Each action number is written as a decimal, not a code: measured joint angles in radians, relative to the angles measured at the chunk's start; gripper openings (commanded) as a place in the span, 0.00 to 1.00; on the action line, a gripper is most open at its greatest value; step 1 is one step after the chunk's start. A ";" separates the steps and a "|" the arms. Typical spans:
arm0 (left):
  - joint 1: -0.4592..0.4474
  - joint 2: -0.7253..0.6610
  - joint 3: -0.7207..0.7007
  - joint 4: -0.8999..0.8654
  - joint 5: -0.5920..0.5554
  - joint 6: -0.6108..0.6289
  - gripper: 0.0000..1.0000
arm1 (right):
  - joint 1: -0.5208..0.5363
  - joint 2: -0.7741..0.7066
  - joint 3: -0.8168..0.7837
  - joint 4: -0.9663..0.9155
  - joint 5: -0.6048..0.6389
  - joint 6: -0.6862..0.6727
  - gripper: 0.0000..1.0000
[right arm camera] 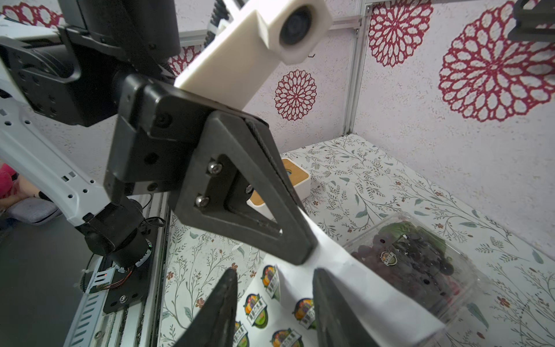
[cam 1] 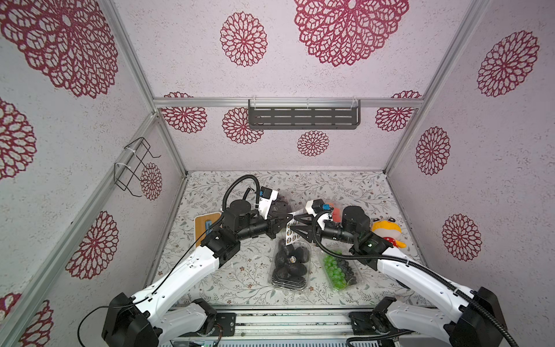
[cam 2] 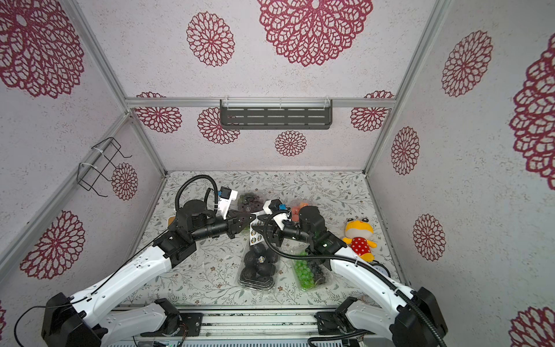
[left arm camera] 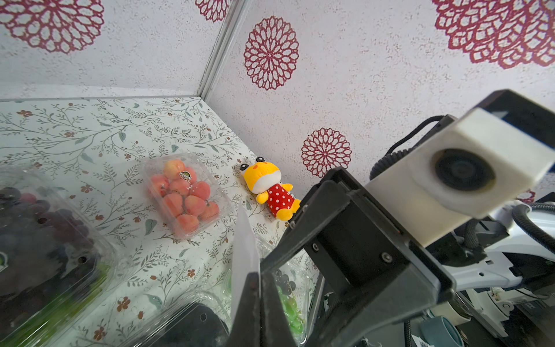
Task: Label fruit boxes
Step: Tear off the label from the label sticker.
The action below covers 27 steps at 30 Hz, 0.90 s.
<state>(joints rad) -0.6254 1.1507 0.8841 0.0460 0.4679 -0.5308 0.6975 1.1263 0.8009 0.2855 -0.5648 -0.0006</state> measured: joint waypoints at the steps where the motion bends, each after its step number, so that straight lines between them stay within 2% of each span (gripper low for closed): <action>1: 0.000 0.000 0.000 0.001 -0.006 0.000 0.00 | 0.000 0.002 0.000 0.000 -0.001 0.000 0.39; 12: 0.000 -0.004 0.000 0.010 -0.010 -0.006 0.00 | 0.000 0.014 0.001 0.000 -0.008 -0.008 0.26; 24: 0.000 -0.019 0.000 0.035 0.017 -0.024 0.00 | 0.000 0.023 0.001 0.006 -0.031 -0.011 0.19; 27: 0.000 -0.019 0.000 0.038 0.021 -0.027 0.00 | 0.000 0.023 0.001 0.015 -0.034 -0.011 0.13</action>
<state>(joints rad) -0.6254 1.1316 0.8837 0.0841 0.4889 -0.5579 0.6975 1.1488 0.8021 0.3008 -0.5987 -0.0116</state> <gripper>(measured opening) 0.036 0.164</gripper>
